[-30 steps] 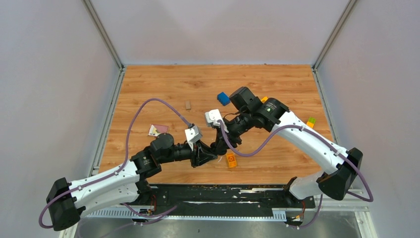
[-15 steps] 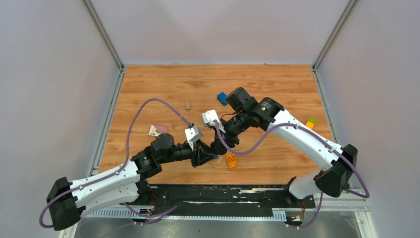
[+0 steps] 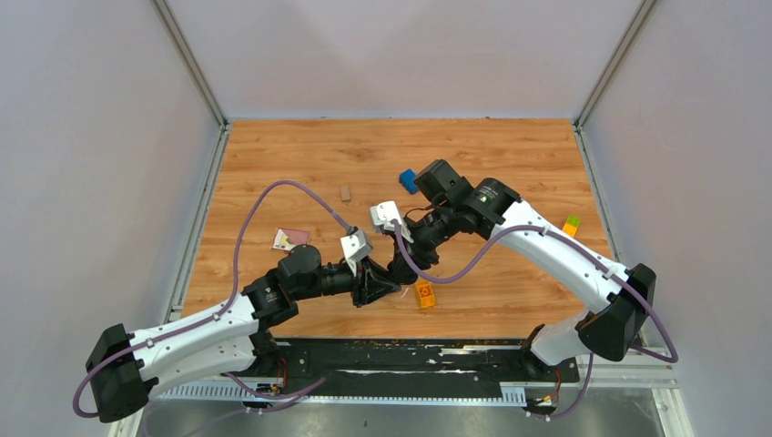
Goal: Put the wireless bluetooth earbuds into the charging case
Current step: Adjust the earbud with the charging case.
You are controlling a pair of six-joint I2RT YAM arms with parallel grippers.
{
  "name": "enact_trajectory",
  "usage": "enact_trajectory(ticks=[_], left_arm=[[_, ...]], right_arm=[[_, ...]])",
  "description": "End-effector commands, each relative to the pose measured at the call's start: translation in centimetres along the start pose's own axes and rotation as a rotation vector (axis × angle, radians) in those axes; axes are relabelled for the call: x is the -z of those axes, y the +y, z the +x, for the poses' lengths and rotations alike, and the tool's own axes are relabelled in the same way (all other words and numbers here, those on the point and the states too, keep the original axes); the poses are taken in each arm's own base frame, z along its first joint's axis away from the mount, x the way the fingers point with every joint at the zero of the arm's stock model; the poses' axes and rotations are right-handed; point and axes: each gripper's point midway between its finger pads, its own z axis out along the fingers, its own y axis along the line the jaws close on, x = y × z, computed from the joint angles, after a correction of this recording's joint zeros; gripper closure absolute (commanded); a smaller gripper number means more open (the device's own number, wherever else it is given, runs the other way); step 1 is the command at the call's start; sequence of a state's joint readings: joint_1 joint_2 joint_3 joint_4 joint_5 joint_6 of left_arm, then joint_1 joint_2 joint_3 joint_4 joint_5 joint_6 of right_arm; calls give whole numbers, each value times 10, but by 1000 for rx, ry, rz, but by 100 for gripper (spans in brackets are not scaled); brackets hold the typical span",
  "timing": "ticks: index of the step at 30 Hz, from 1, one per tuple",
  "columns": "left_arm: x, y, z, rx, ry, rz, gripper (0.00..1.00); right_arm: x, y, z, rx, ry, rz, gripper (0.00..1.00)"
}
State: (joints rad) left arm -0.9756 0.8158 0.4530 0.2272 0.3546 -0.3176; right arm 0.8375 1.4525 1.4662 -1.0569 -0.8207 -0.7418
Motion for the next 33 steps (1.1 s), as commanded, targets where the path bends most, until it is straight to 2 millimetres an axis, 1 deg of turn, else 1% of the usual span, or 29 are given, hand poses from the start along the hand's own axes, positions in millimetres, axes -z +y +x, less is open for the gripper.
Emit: enact_trajectory(ticks=[1, 2, 5, 6, 10, 19, 26, 33], left_arm=[[-1, -9, -15, -16, -54, 35, 100], [0, -8, -15, -17, -54, 35, 100], [0, -9, -15, -26, -55, 40, 100], [0, -10, -15, -32, -57, 45, 100], [3, -9, -16, -54, -68, 40, 100], [8, -11, -17, -85, -113, 54, 100], [9, -12, -19, -93, -127, 60, 100], [7, -10, -15, -91, -113, 55, 100]], right_arm=[[2, -2, -12, 36, -22, 8, 84], [2, -2, -13, 36, -22, 8, 86], [2, -3, -14, 35, -24, 6, 99], [1, -3, -14, 33, -25, 4, 100], [0, 1, -14, 30, -32, -14, 100], [8, 7, -22, 30, -80, -31, 100], [8, 8, -25, 3, -110, -47, 100], [12, 6, -27, 0, -125, -37, 100]])
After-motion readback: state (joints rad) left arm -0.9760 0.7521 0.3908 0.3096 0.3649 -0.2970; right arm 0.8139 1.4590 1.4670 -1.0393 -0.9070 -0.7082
